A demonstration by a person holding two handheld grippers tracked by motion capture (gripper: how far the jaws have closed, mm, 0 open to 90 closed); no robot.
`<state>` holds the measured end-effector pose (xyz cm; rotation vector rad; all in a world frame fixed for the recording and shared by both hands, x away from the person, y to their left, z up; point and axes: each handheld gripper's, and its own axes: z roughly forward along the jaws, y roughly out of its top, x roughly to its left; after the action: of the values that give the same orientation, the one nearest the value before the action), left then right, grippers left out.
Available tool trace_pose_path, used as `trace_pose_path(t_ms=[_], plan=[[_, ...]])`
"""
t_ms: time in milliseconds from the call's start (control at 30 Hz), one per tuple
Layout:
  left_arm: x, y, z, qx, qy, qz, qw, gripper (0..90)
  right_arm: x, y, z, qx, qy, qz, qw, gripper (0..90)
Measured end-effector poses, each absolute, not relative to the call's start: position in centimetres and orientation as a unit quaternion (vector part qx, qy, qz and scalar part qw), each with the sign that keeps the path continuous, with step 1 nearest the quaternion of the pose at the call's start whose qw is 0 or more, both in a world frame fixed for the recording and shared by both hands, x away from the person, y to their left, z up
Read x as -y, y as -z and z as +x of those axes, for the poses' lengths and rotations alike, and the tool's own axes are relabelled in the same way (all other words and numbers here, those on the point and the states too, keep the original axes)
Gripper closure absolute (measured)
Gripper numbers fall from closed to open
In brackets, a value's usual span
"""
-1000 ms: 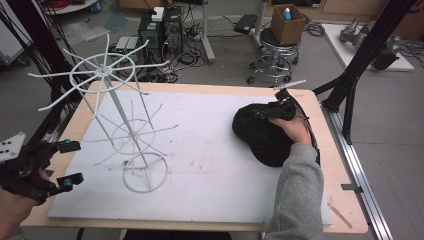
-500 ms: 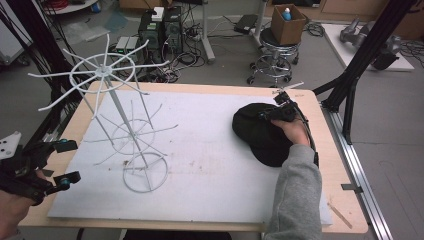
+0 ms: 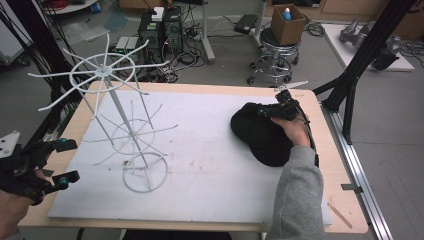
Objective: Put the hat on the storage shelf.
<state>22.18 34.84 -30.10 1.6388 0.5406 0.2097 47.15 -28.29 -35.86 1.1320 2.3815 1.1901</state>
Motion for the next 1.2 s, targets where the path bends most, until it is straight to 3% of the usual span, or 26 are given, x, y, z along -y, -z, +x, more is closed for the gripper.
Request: trace_pose_path(t_ms=[300,633,1200], plan=[[-35.0,29.9,21.9,-0.239,-0.098,0.719,0.645,1.9,27.9,33.9,45.5,-0.803,-0.451,0.374,0.111,73.4],[-35.4,29.5,21.8,-0.238,-0.103,0.715,0.649,1.8,29.1,28.9,42.4,-0.756,-0.538,0.351,0.124,73.6],[-34.1,29.8,23.0,-0.220,-0.085,0.720,0.653,1.9,30.3,22.7,37.5,-0.768,-0.549,0.301,0.137,73.5]])
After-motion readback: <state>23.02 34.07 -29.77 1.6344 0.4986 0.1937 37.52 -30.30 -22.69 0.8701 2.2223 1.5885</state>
